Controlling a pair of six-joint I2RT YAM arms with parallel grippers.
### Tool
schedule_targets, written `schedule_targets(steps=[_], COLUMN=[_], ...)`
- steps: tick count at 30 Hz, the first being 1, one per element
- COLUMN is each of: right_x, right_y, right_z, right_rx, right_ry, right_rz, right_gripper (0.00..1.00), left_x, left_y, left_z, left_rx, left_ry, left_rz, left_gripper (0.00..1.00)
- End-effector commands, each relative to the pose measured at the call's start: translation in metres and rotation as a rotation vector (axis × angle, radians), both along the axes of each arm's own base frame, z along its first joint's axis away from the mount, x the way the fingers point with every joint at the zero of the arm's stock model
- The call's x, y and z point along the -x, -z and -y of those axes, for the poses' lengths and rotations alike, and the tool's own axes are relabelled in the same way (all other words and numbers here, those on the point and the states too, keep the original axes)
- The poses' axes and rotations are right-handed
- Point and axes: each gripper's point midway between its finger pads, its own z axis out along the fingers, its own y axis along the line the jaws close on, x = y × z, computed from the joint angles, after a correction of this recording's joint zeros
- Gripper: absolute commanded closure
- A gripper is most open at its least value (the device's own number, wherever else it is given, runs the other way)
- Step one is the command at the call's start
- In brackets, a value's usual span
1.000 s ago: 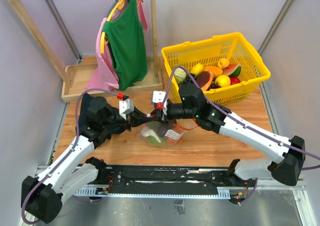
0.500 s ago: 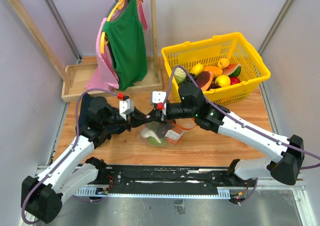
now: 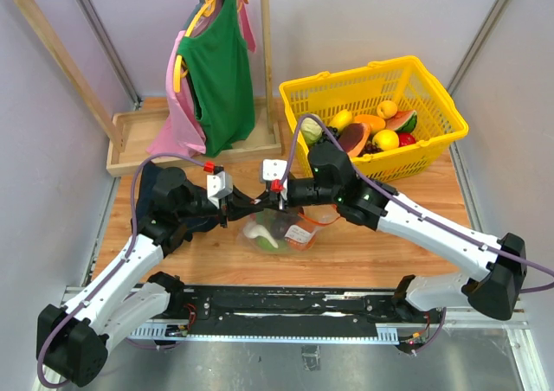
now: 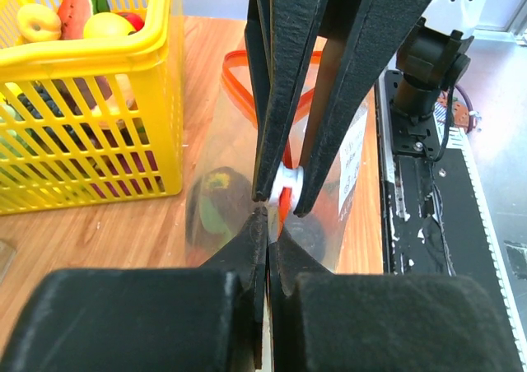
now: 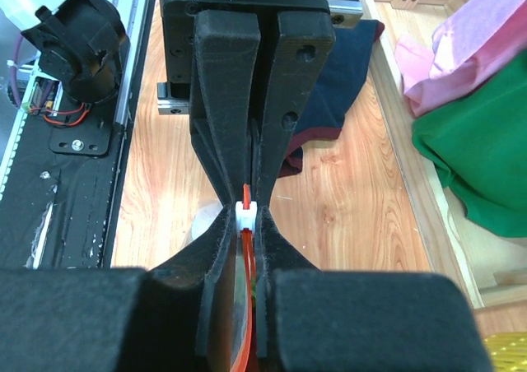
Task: Place the food in the zip-top bag and seal the zipper
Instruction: Zip the zipper food storage bag at the center of the board.
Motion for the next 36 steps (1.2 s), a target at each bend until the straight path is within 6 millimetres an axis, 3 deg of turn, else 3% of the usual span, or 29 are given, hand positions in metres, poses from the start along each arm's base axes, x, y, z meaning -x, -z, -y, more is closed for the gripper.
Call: schedule_targets(steps=[1, 18, 36], right_x=[-0.011, -0.027, -0.036], right_y=[0.007, 0.036, 0.041], right_z=[0.018, 0.057, 0.094], right_rx=[0.042, 0.147, 0.186], right_ry=[0.070, 0.225, 0.352], right_rz=[0.027, 0.017, 0.022], right_gripper=[0.99, 0.99, 0.99], left_x=[0.000, -0.005, -0.040], left_y=[-0.015, -0.021, -0.019], left_z=[0.000, -0.004, -0.019], left_rx=[0.018, 0.021, -0.010], left_ry=[-0.007, -0.055, -0.282], left_rz=[0.061, 0.083, 0.072], left_gripper=[1.00, 1.00, 1.00])
